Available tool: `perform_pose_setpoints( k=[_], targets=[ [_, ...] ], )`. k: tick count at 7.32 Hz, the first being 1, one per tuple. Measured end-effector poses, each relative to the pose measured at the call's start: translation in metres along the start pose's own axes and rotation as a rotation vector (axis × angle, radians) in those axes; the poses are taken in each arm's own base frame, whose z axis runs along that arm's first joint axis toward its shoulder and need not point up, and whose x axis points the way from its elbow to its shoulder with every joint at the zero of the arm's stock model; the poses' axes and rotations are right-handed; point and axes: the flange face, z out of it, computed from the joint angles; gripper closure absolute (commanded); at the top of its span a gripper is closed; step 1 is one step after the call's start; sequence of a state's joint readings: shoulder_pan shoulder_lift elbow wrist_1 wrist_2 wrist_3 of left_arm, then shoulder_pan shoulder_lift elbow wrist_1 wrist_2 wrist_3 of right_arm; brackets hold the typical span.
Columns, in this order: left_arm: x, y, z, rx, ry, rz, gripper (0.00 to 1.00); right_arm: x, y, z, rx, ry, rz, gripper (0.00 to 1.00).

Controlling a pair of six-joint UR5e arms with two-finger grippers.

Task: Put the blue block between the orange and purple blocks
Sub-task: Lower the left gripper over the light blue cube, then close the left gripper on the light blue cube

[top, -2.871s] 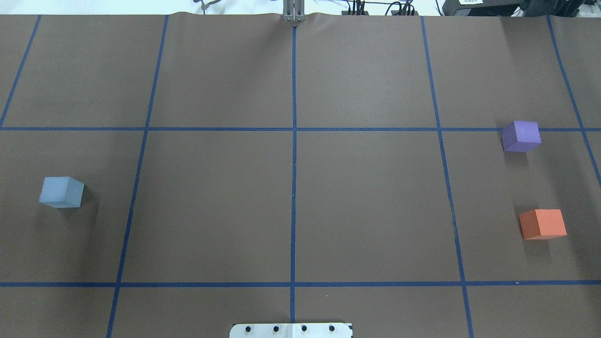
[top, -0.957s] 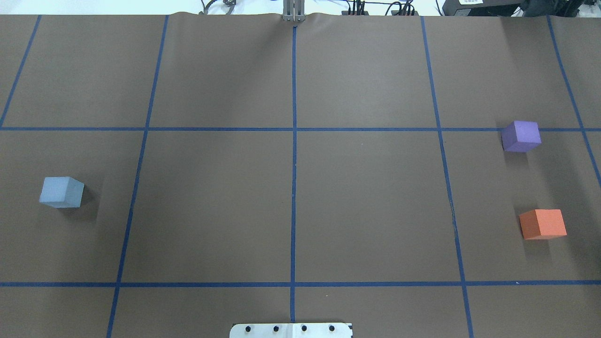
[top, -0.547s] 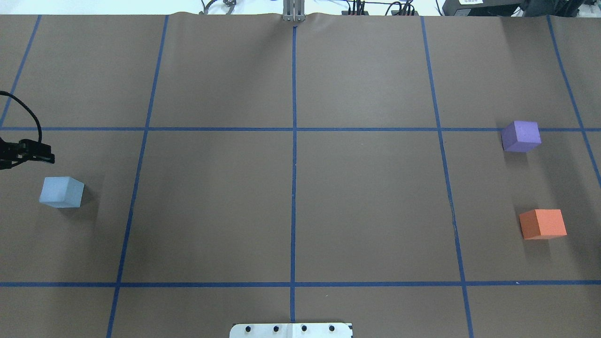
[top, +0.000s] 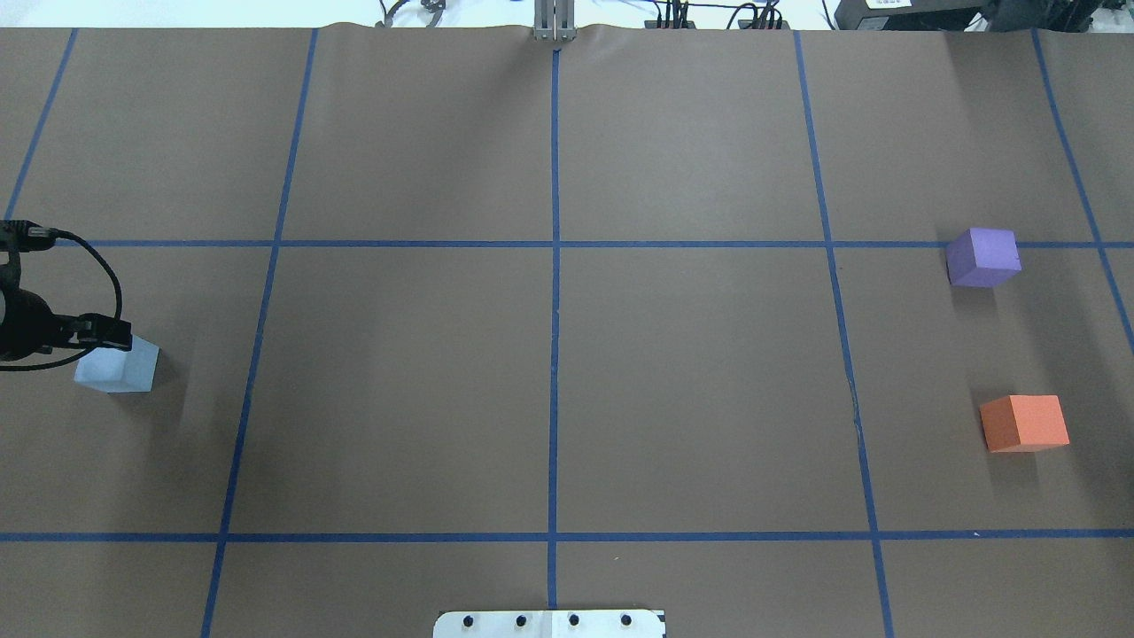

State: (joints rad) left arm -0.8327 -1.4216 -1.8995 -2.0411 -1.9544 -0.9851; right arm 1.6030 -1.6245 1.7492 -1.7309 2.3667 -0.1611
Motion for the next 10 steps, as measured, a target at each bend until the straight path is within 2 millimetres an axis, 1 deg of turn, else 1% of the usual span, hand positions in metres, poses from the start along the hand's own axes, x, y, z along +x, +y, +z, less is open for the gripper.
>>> perform_pose_setpoints(
  k=[4, 5, 6, 7, 8, 9, 10],
  targets=[
    [0.007, 0.010, 0.030, -0.047, -0.022, 0.027, 0.00, 0.000, 0.000, 0.000, 0.000, -0.002, -0.002, 0.00],
    [0.008, 0.009, 0.038, -0.054, -0.028, 0.029, 0.00, 0.000, 0.000, 0.000, 0.000, -0.002, -0.002, 0.00],
    [0.010, 0.007, 0.045, -0.060, -0.033, 0.030, 0.02, 0.000, 0.000, 0.000, 0.001, -0.002, -0.002, 0.00],
    [0.012, 0.004, 0.051, -0.063, -0.036, 0.030, 0.56, 0.000, 0.000, 0.000, 0.001, -0.002, -0.002, 0.00],
    [0.012, 0.002, 0.054, -0.065, -0.039, 0.030, 1.00, 0.000, 0.000, 0.000, 0.001, -0.002, -0.003, 0.00],
    [0.011, 0.003, 0.055, -0.068, -0.040, 0.031, 1.00, -0.001, 0.000, -0.001, 0.002, -0.001, -0.003, 0.00],
    [0.011, 0.003, 0.051, -0.069, -0.034, 0.032, 1.00, -0.001, 0.000, -0.001, 0.003, -0.002, -0.004, 0.00]
  ],
)
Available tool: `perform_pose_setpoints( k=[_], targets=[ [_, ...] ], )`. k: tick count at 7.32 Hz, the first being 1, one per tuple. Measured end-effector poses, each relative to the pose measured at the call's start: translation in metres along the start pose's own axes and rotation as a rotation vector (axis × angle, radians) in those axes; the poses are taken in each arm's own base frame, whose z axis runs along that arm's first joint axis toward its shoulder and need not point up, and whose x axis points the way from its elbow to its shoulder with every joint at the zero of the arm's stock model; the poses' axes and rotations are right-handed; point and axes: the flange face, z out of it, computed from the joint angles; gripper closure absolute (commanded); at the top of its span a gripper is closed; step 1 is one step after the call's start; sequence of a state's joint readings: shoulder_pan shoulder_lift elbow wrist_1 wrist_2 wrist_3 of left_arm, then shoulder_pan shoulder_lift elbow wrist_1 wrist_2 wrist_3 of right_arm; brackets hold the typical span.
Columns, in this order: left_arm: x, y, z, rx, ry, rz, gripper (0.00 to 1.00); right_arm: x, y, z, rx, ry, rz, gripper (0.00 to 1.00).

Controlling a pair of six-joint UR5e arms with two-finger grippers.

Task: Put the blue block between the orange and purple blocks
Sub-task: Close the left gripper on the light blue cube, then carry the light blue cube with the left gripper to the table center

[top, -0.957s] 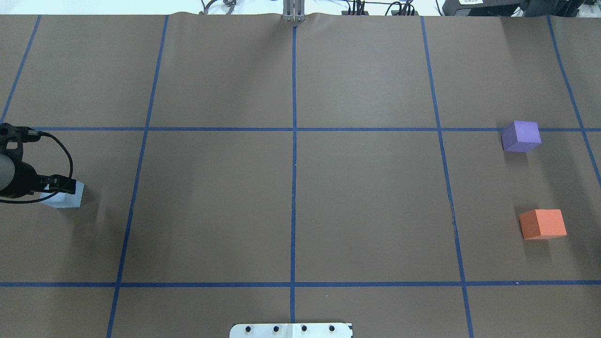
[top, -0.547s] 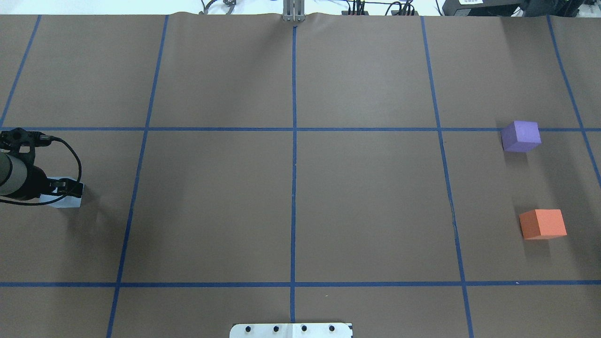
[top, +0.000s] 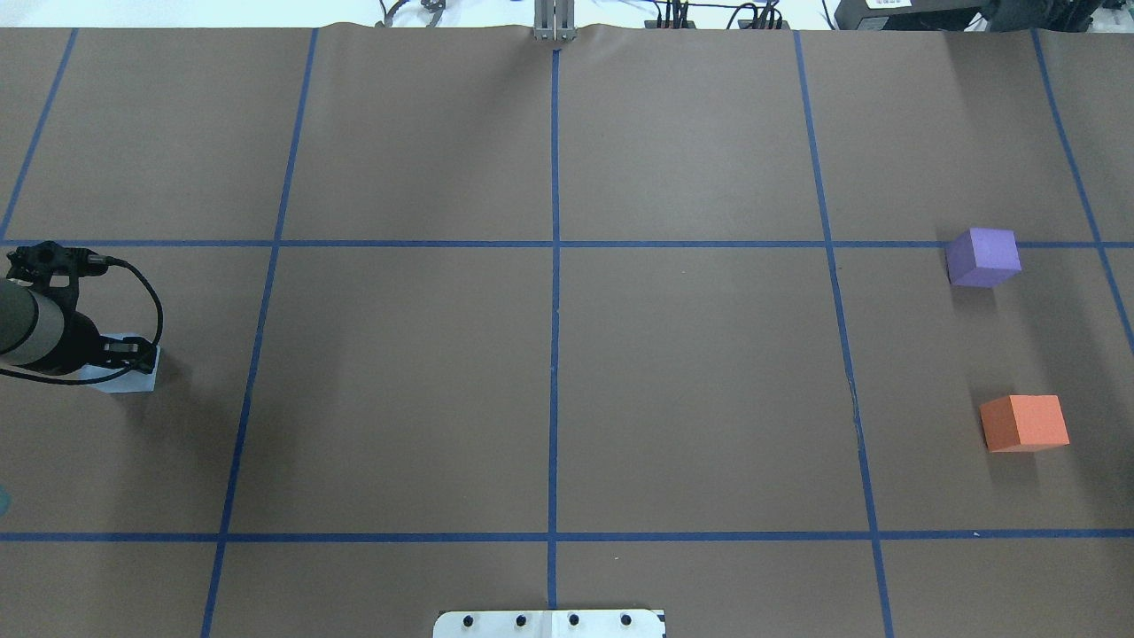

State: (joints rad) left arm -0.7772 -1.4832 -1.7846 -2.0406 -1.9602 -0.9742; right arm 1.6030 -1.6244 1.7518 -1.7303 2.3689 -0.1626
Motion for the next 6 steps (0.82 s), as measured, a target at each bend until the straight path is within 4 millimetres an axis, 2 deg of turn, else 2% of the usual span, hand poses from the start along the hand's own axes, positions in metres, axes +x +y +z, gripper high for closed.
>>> perform_pose_setpoints(
  k=[1, 2, 3, 4, 5, 6],
  targets=[
    [0.006, 0.001, -0.013, 0.003, 0.015, 0.003, 1.00, 0.000, 0.000, 0.000, 0.001, 0.000, -0.001, 0.00],
    [0.020, 0.002, -0.035, -0.001, 0.030, 0.005, 1.00, -0.002, -0.003, -0.003, 0.006, 0.002, -0.006, 0.00],
    [0.043, 0.001, -0.062, -0.009, 0.041, 0.006, 1.00, -0.004, -0.007, -0.006, 0.011, 0.008, -0.012, 0.00],
    [0.076, -0.007, -0.091, -0.008, 0.053, 0.006, 1.00, -0.004, -0.007, -0.005, 0.009, 0.009, -0.010, 0.00],
    [0.125, -0.023, -0.122, -0.004, 0.065, 0.007, 1.00, -0.003, -0.006, -0.004, 0.008, 0.010, -0.003, 0.00],
    [0.187, -0.041, -0.152, -0.006, 0.077, 0.015, 1.00, -0.003, -0.006, -0.004, 0.008, 0.009, 0.006, 0.00]
  ],
)
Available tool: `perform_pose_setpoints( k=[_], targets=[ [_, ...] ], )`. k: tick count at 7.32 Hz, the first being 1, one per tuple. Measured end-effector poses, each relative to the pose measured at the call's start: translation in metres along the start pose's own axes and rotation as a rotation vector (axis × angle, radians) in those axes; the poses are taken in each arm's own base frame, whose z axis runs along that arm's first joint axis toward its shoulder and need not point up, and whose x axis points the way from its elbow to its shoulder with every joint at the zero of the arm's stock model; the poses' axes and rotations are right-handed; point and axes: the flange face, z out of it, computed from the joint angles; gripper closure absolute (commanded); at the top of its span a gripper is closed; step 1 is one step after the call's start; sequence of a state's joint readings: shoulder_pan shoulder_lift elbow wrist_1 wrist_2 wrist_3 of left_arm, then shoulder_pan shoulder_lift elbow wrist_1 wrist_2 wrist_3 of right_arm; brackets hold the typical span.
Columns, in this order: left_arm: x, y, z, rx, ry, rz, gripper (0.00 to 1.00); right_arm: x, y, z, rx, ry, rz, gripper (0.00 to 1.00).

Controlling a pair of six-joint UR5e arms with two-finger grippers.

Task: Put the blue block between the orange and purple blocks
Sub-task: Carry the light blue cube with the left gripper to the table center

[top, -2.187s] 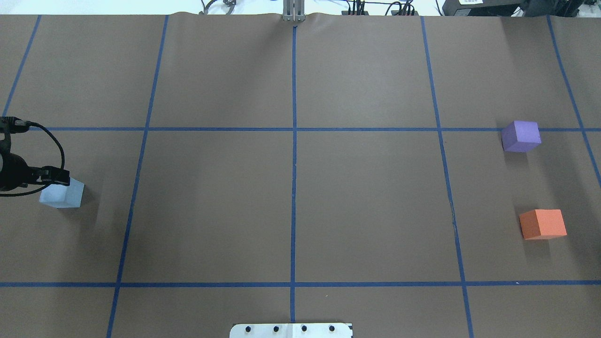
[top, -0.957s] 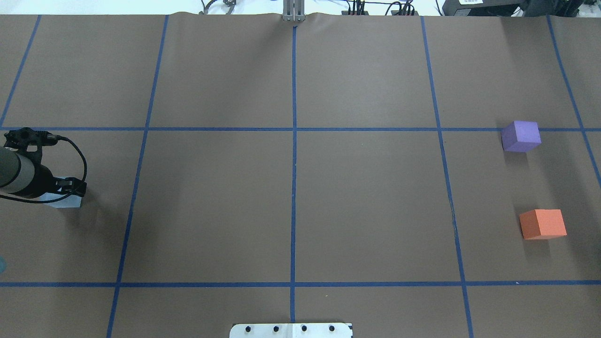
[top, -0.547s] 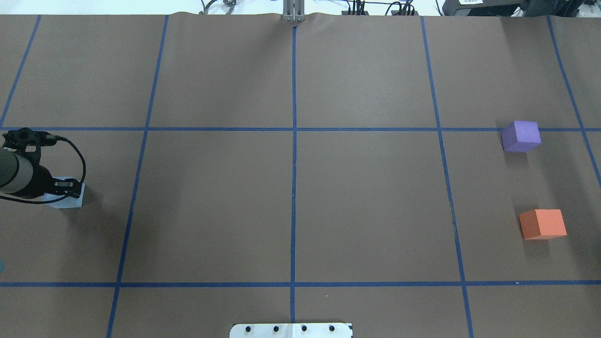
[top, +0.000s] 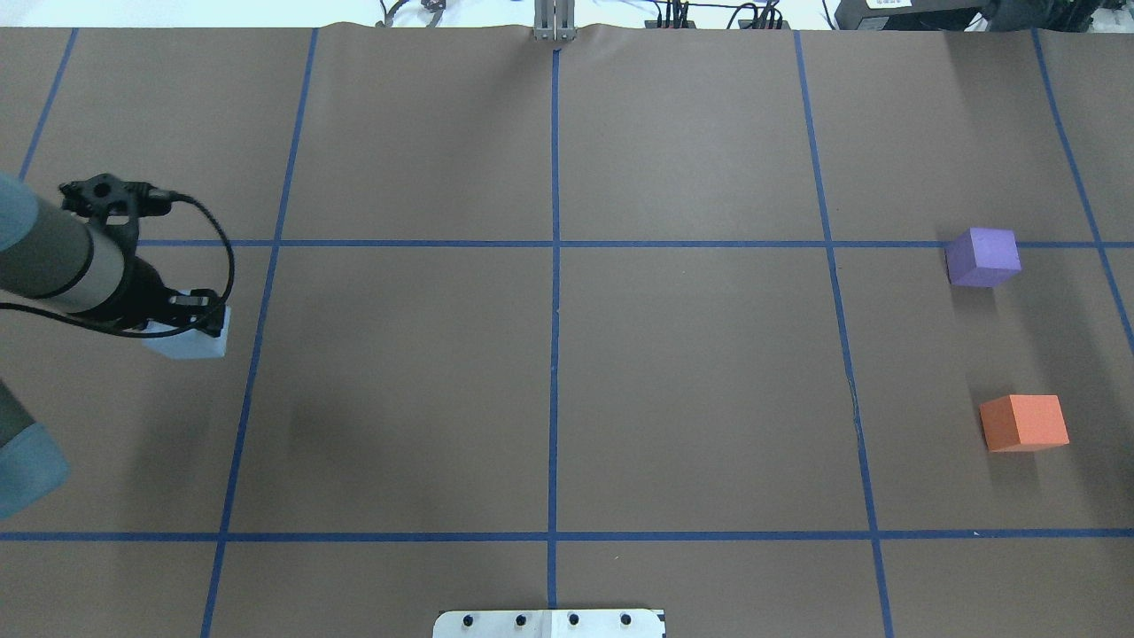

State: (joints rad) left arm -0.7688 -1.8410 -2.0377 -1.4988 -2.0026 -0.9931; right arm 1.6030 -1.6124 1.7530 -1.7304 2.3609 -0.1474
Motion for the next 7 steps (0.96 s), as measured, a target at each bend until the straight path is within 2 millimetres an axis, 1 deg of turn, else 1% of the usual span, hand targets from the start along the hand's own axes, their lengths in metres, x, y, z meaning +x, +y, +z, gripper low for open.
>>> perform_pose_setpoints(
  k=[1, 2, 3, 4, 5, 6, 7],
  targets=[
    [0.070, -0.012, -0.017, -0.014, 0.012, 0.000, 1.00, -0.001, 0.000, -0.001, 0.002, -0.001, 0.005, 0.00],
    [0.146, -0.021, -0.021, -0.038, 0.021, -0.018, 1.00, -0.002, -0.001, -0.002, 0.006, -0.002, 0.005, 0.00],
    [0.206, -0.027, -0.017, -0.060, 0.025, -0.030, 1.00, -0.003, -0.002, -0.003, 0.008, -0.003, 0.004, 0.00],
    [0.256, -0.032, -0.011, -0.076, 0.028, -0.031, 1.00, -0.004, -0.003, -0.004, 0.010, -0.004, 0.003, 0.00],
    [0.296, -0.037, 0.005, -0.078, 0.034, -0.030, 1.00, -0.006, -0.004, -0.005, 0.012, -0.011, 0.003, 0.00],
    [0.323, -0.040, 0.028, -0.069, 0.035, -0.032, 1.00, -0.008, -0.005, -0.006, 0.016, -0.027, 0.002, 0.00],
    [0.339, -0.039, 0.055, -0.057, 0.029, -0.029, 1.00, -0.010, -0.006, -0.008, 0.021, -0.039, 0.000, 0.00]
  ],
)
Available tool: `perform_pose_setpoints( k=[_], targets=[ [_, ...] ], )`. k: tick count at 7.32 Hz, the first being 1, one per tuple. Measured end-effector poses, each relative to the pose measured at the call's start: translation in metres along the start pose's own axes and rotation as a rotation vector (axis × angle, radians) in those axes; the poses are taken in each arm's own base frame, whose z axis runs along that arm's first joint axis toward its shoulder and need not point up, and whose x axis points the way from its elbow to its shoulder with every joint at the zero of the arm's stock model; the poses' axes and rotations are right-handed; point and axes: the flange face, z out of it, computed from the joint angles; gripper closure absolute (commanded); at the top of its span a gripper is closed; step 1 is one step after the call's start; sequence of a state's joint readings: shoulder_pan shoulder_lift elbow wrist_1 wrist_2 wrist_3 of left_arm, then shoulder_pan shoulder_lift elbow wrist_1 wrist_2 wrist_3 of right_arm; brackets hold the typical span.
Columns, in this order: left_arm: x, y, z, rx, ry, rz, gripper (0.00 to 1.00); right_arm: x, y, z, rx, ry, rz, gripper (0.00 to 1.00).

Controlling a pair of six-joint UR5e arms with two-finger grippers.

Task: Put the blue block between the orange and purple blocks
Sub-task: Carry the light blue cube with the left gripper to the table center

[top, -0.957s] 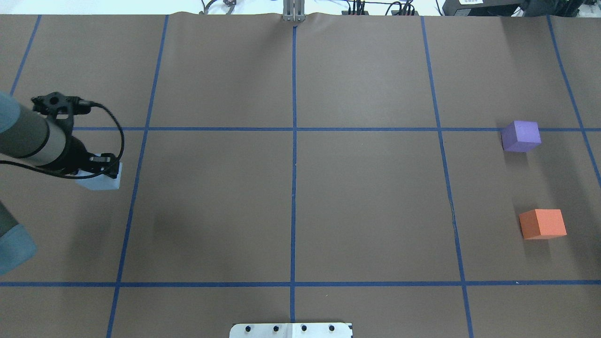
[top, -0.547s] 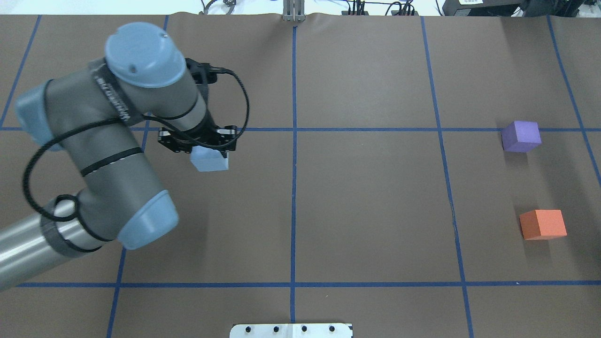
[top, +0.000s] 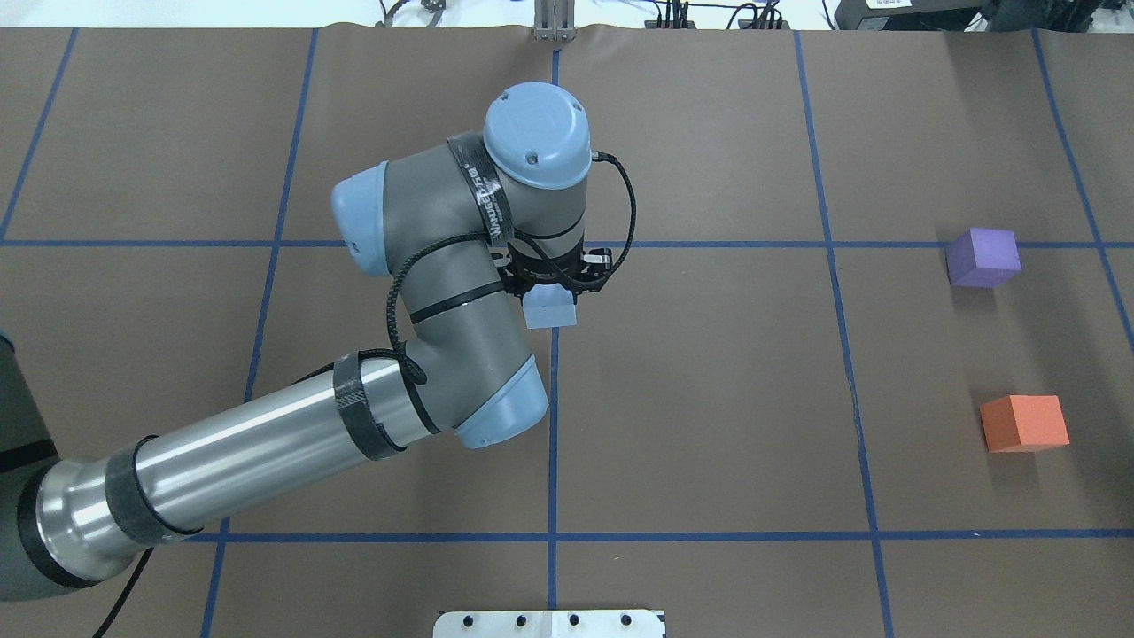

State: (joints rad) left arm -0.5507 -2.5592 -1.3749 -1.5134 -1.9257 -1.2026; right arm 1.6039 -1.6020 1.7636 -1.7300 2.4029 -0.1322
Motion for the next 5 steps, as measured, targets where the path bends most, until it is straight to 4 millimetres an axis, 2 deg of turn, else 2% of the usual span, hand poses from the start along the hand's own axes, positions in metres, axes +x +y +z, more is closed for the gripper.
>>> perform_pose_setpoints(
  k=[2, 3, 4, 5],
  targets=[
    [0.009, 0.004, 0.034, 0.009, -0.012, 0.009, 1.00, -0.011, -0.002, -0.010, 0.021, -0.009, -0.004, 0.00],
    [0.010, 0.007, 0.043, 0.005, -0.020, 0.013, 0.80, -0.021, -0.002, -0.018, 0.039, -0.015, -0.009, 0.00],
    [0.010, 0.009, 0.053, 0.001, -0.024, 0.018, 0.15, -0.032, -0.001, -0.028, 0.058, -0.025, -0.011, 0.00],
    [0.009, 0.008, 0.062, 0.000, -0.024, 0.023, 0.00, -0.043, -0.001, -0.037, 0.075, -0.034, -0.005, 0.00]
  ],
)
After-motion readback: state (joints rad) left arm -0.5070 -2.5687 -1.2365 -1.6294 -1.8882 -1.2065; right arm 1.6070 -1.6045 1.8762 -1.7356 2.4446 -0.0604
